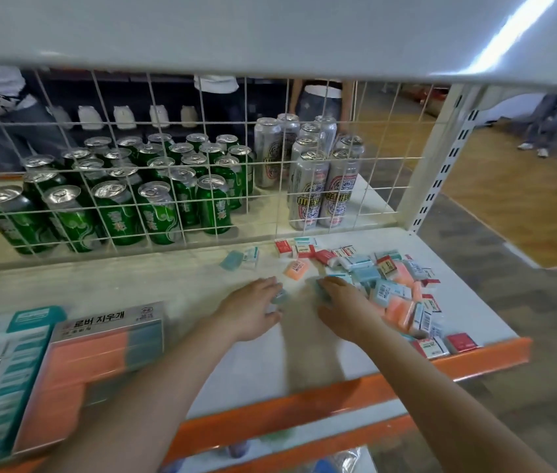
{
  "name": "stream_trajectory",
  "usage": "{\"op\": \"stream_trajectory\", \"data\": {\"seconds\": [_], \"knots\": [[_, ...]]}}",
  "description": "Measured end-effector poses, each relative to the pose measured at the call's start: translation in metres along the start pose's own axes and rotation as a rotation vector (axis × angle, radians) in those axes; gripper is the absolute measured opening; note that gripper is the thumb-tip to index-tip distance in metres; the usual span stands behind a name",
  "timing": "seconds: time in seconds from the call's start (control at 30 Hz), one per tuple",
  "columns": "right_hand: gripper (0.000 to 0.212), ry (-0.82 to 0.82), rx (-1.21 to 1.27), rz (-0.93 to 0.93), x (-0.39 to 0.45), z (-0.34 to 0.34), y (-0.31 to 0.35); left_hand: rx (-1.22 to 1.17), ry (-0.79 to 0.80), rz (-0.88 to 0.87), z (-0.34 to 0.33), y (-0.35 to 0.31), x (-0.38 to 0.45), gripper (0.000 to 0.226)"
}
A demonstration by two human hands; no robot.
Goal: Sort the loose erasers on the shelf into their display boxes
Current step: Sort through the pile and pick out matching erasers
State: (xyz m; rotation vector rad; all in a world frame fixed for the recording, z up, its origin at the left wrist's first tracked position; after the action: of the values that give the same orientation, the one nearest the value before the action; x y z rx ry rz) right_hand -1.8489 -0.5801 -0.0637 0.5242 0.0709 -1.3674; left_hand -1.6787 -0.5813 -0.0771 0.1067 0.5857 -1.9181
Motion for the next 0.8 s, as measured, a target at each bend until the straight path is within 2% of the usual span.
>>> {"op": "stream_trajectory", "data": {"seconds": [0.13,0.33,0.43,0.57,0.7,0.8], "knots": [[0.044,-0.016,-0.024,0.019,0.007,-0.001,0.0,-0.016,-0.017,0.022,-0.002,0.0,0.007,0.058],[0.024,-0.097,0.069,0.08,0.005,-0.007,0.0,-0.003,-0.152,0.07,0.001,-0.002,0.002,0.029],[0.026,-0.112,0.123,0.047,0.004,-0.008,0.001,-0.054,-0.152,0.092,0.002,0.006,-0.001,0.025],[0.037,-0.081,0.121,-0.062,0.007,-0.008,0.001,-0.204,-0.096,0.083,0.002,0.015,-0.003,0.034],[0.03,-0.048,0.225,-0.061,0.007,-0.009,0.002,-0.232,-0.061,0.039,0.003,0.021,-0.009,0.026],[0.018,-0.115,0.265,-0.001,0.004,-0.012,0.004,-0.237,-0.135,0.04,-0.001,0.025,-0.017,0.016]]}}
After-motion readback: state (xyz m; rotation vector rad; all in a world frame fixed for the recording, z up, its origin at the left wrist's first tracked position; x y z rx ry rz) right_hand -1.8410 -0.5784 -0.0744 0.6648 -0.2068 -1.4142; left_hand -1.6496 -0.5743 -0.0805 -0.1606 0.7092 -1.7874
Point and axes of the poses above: each hand's wrist, its own x-axis towards the middle knuckle, its own z-axis out of the back of the hand, y = z × x, the point moved 2 cm from there along x, towards the middle knuckle, and after that the axes turned 13 degrees about y, right-handed, at the moved point
